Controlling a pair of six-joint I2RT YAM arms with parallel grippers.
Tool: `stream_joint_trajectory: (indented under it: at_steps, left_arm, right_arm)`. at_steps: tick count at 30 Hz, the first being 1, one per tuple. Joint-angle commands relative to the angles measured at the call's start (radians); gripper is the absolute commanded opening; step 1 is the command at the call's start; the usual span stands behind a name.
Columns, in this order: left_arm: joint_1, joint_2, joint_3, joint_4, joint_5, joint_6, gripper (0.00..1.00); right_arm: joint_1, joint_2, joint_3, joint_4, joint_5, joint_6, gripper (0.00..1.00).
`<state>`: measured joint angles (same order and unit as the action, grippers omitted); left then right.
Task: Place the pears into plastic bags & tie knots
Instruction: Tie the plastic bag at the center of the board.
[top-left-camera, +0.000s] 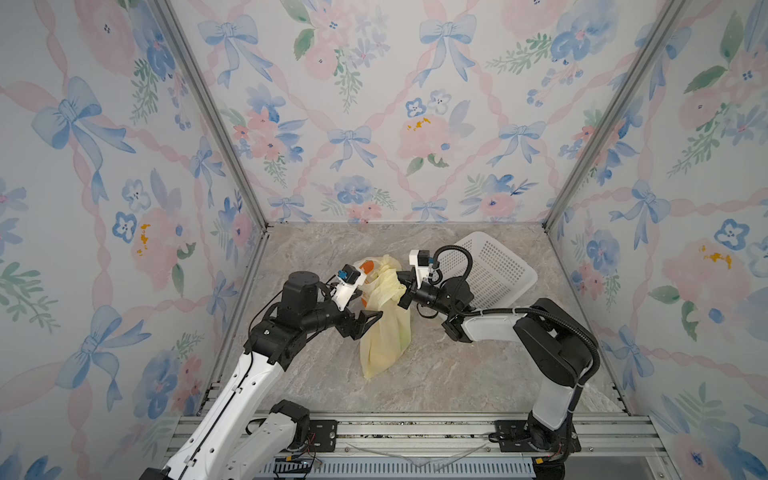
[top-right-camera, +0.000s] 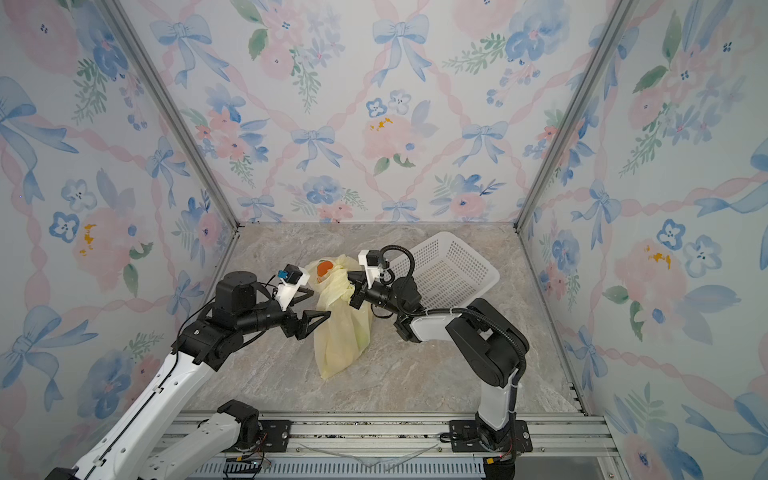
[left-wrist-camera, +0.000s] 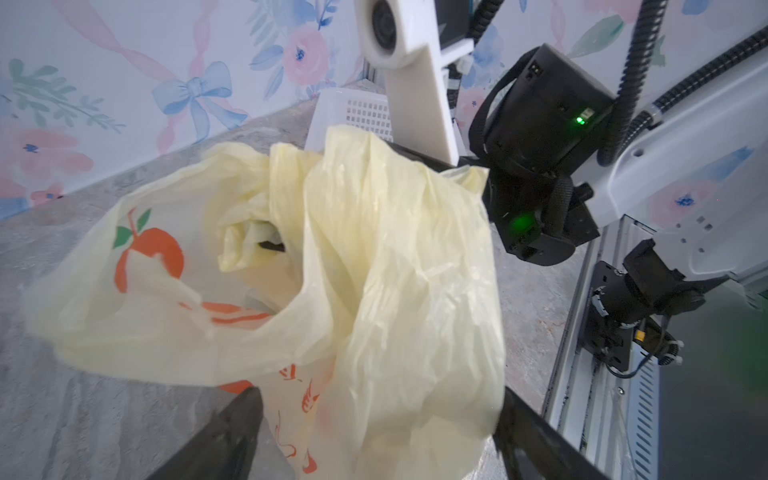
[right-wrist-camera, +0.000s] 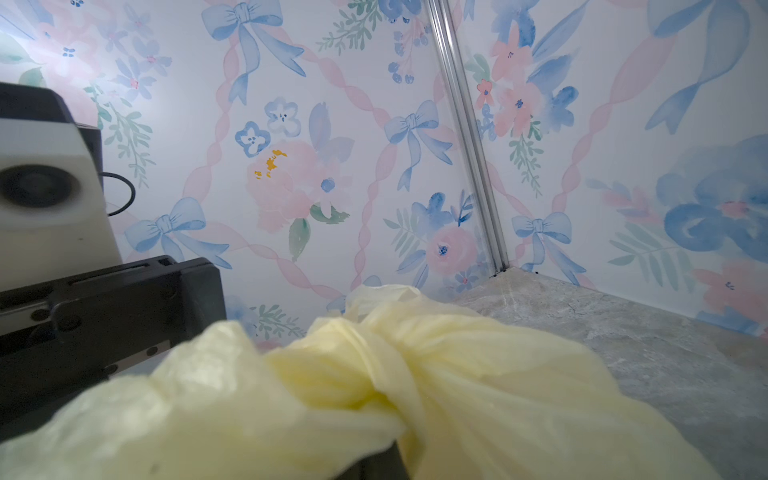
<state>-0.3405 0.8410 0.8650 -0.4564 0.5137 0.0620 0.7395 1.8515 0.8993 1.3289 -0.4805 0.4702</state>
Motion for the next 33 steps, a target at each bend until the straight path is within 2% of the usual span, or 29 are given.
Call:
stream_joint_trajectory:
  at_steps: [1, 3, 5, 6, 9, 11, 13, 18, 21, 23, 26, 29, 31, 33]
  left_arm:
    - [0.021, -0.04, -0.016, -0.03, -0.191, -0.034, 0.85]
    - [0.026, -0.034, 0.002, -0.027, -0.282, -0.047, 0.76]
    - [0.027, -0.007, 0.026, -0.021, -0.318, -0.057, 0.69]
    - [0.027, 0.016, 0.037, -0.013, -0.291, -0.057, 0.69]
    - [0.027, 0.095, 0.06, 0.012, -0.108, -0.053, 0.64]
    - [0.019, 0.138, 0.059, 0.054, 0.031, -0.058, 0.5]
    - [-0.009, 0.155, 0.045, 0.089, 0.136, -0.058, 0.41]
    - [-0.086, 0.173, -0.003, 0.099, 0.263, -0.047, 0.36]
    - [-0.098, 0.171, -0.047, 0.096, 0.308, -0.054, 0.35]
    - [-0.099, 0.158, -0.075, 0.096, 0.319, -0.059, 0.37]
    - [-0.097, 0.122, -0.097, 0.094, 0.252, -0.066, 0.43]
    - [-0.083, 0.079, -0.089, 0.09, 0.134, -0.07, 0.61]
    - [-0.067, 0.042, -0.07, 0.089, 0.075, -0.07, 0.7]
    - [-0.057, -0.001, -0.049, 0.092, 0.024, -0.065, 0.75]
  right_arm:
    - [-0.009, -0.002, -0.005, 0.073, -0.054, 0.038, 0.0]
    - [-0.008, -0.007, -0.005, 0.066, -0.084, 0.039, 0.0]
    - [-0.007, -0.011, -0.007, 0.052, -0.091, 0.039, 0.0]
    - [-0.005, -0.009, -0.007, 0.049, -0.097, 0.039, 0.0]
    - [0.007, 0.002, 0.007, 0.027, -0.091, 0.027, 0.0]
    - [0.025, 0.011, 0.025, -0.018, -0.072, -0.015, 0.0]
    - [0.041, 0.019, 0.039, -0.076, -0.036, -0.063, 0.0]
    - [0.052, 0.049, 0.121, -0.158, 0.034, -0.113, 0.0]
    - [0.05, 0.061, 0.163, -0.151, 0.019, -0.112, 0.0]
    - [0.044, 0.07, 0.183, -0.134, -0.006, -0.096, 0.0]
    - [0.027, 0.083, 0.191, -0.029, -0.054, -0.019, 0.0]
    - [0.012, 0.09, 0.196, 0.074, -0.091, 0.071, 0.0]
    - [0.012, 0.074, 0.189, 0.073, -0.112, 0.073, 0.0]
    - [0.015, 0.052, 0.168, 0.073, -0.114, 0.053, 0.0]
